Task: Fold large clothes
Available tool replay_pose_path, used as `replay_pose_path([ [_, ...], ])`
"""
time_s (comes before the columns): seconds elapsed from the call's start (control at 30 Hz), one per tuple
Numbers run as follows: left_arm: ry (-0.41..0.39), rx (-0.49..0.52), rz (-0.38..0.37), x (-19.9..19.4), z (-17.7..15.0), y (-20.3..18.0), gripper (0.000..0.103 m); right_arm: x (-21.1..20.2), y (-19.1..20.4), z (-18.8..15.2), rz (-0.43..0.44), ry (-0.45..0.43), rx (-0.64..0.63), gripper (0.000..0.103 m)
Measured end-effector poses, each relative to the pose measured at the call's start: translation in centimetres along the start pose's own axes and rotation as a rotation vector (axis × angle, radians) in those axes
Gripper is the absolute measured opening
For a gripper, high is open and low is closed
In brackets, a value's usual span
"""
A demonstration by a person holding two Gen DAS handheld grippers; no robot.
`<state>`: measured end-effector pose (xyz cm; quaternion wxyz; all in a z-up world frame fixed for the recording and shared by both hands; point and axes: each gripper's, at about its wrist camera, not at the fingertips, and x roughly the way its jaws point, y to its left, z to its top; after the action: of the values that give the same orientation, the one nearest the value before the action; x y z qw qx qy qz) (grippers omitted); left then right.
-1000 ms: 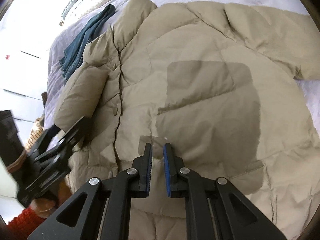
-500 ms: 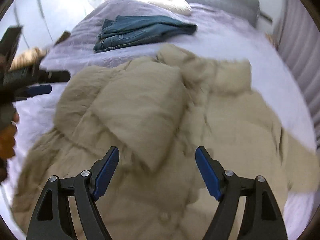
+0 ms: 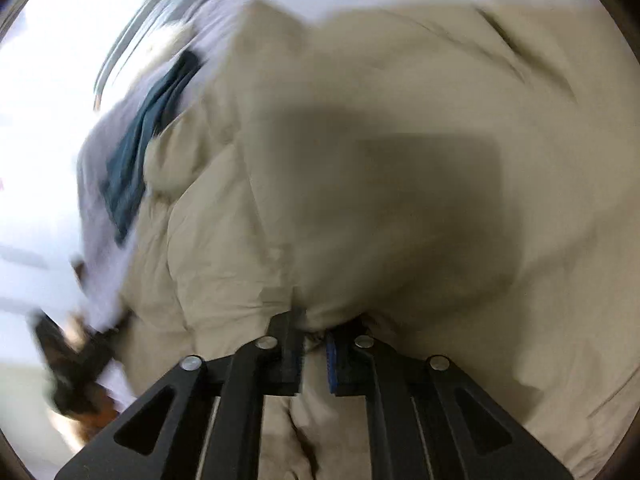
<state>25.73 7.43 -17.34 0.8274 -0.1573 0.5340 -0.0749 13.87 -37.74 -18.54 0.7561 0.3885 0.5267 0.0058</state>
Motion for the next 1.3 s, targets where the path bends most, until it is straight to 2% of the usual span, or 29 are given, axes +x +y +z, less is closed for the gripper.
replay_pose_path([
  [0.07,0.018,-0.032,0.019,0.5,0.4,0.9,0.048,-1.1,-0.8,-0.2,0.015,-0.004,0.029,0.017],
  [0.1,0.019,-0.054,0.039,0.6,0.9,1.2,0.06,-1.7,-0.7,-0.2,-0.003,-0.012,0.018,0.019],
  [0.13,0.005,-0.075,0.055,0.0,0.9,1.8,0.061,-2.7,-0.5,-0.3,-0.045,-0.032,-0.006,0.019],
  [0.23,-0.028,-0.089,0.067,-2.4,0.8,2.5,0.061,-5.6,-0.3,-0.4,-0.144,-0.111,-0.052,0.019],
  [0.37,-0.1,-0.004,0.118,-5.3,0.5,1.3,0.061,-8.1,0.8,0.7,-0.162,-0.201,-0.157,0.019],
  [0.5,-0.09,0.118,0.145,-4.8,-0.2,-2.2,0.061,-6.4,2.6,2.6,-0.166,-0.179,-0.27,0.019],
  [0.6,-0.063,0.153,0.161,-2.8,-1.0,-3.9,0.061,-4.3,2.9,3.3,-0.193,-0.134,-0.312,0.019],
  [0.7,-0.032,0.192,0.237,-0.3,-1.9,-4.8,0.061,-1.7,1.2,3.0,-0.216,-0.021,-0.27,0.015],
  [0.8,-0.018,0.203,0.276,0.3,-2.3,-5.1,0.061,-2.4,0.1,2.5,-0.176,-0.012,-0.245,0.015],
  [0.87,-0.014,0.201,0.282,-0.4,-2.3,-5.4,0.061,-3.6,-0.3,2.4,-0.141,-0.003,-0.235,0.019],
  [1.0,-0.026,0.236,0.301,-2.0,-2.6,-7.6,0.061,-6.5,-2.1,2.3,-0.08,0.013,-0.194,0.02],
  [1.07,-0.03,0.243,0.294,-2.7,-3.0,-8.9,0.061,-8.3,-3.5,2.4,-0.05,0.012,-0.151,0.029],
  [1.13,-0.039,0.241,0.281,-3.5,-3.6,-10.4,0.061,-10.1,-5.0,2.2,-0.032,0.001,-0.108,0.046],
  [1.17,-0.043,0.241,0.277,-3.8,-3.9,-11.1,0.061,-11.3,-6.1,2.2,-0.031,-0.009,-0.082,0.047],
  [1.23,-0.035,0.24,0.223,-4.2,-4.5,-13.1,0.061,-12.4,-7.2,2.4,-0.042,-0.023,-0.055,0.048],
  [1.3,-0.042,0.27,0.213,-4.5,-5.3,-15.2,0.061,-13.9,-9.0,2.7,-0.056,-0.042,-0.021,0.049],
])
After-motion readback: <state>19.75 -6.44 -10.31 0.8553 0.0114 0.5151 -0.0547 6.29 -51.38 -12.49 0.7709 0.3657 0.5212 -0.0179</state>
